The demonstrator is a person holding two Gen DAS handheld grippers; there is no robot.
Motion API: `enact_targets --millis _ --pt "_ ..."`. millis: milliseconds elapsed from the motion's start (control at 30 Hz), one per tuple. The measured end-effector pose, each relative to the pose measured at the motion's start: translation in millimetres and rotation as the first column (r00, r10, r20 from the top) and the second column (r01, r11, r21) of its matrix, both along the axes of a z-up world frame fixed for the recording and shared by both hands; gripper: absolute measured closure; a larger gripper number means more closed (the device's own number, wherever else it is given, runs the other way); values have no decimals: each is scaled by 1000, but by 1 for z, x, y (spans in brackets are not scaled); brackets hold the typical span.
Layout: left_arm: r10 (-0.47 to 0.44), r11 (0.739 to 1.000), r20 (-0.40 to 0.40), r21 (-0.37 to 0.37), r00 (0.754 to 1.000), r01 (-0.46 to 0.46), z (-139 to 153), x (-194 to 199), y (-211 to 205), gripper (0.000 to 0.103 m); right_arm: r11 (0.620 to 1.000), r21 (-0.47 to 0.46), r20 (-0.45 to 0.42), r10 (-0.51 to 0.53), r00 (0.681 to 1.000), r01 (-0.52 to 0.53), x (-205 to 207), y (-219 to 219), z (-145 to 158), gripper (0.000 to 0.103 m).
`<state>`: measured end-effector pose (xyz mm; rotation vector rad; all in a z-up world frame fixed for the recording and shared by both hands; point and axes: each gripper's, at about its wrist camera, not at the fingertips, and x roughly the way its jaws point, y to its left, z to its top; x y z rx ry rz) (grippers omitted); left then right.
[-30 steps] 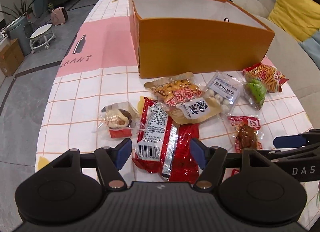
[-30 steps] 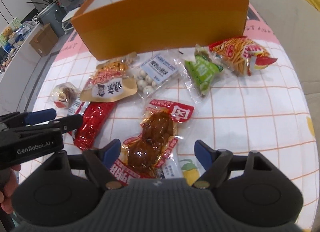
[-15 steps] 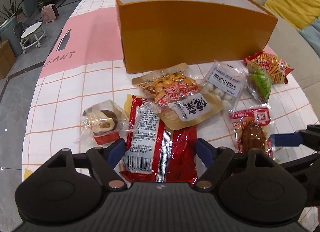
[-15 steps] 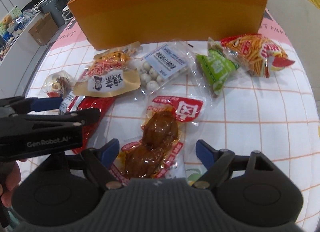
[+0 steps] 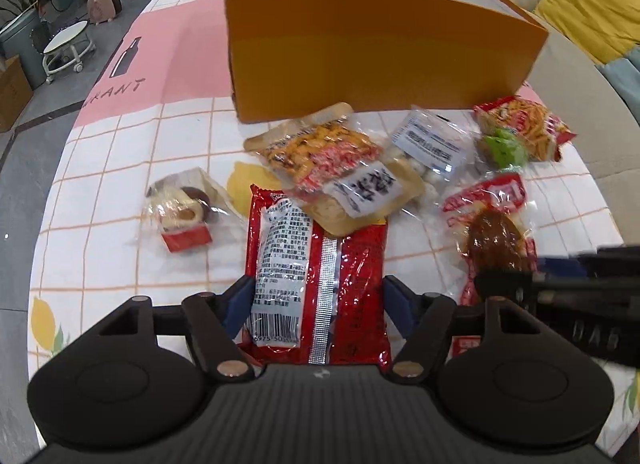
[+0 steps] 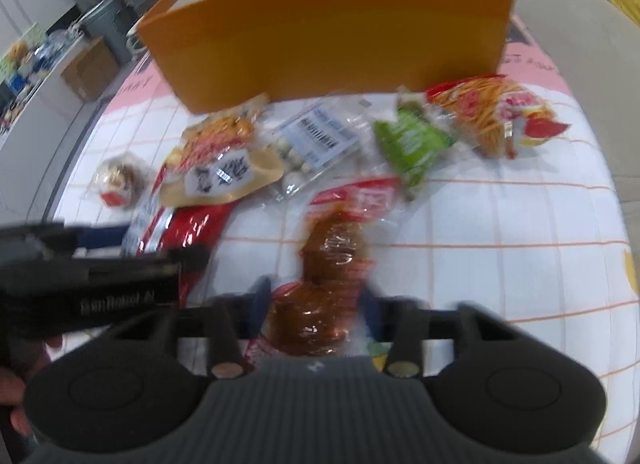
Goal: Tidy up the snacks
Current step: 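Lift both packets into the orange box and open both tools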
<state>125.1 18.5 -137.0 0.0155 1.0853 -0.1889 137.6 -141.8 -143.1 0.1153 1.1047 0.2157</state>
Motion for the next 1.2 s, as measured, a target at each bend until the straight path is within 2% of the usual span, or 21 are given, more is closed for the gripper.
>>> enact_targets --millis 100,200,433,700,933,1200 --pt "16 1000 -24 -10 1000 -17 1 -8 -4 25 1000 29 25 2 1000 -3 -2 -6 10 96" --pt "17 1000 -23 -8 1000 -17 6 -18 -9 25 999 45 33 0 999 -1 -7 -12 18 100" --pt "65 996 -15 -61 998 -65 29 -38 -5 25 998 64 65 3 998 -7 -27 -20 36 100" --pt "111 990 72 -96 991 -104 84 -50 -4 25 996 87 135 -1 991 -11 -43 -34 75 100" --pt "91 992 177 -100 980 -74 140 -36 -13 25 995 87 235 31 971 -53 -37 -39 124 100" --pt "59 995 295 -100 954 -30 193 8 -23 25 992 82 350 65 935 -99 2 -48 185 100"
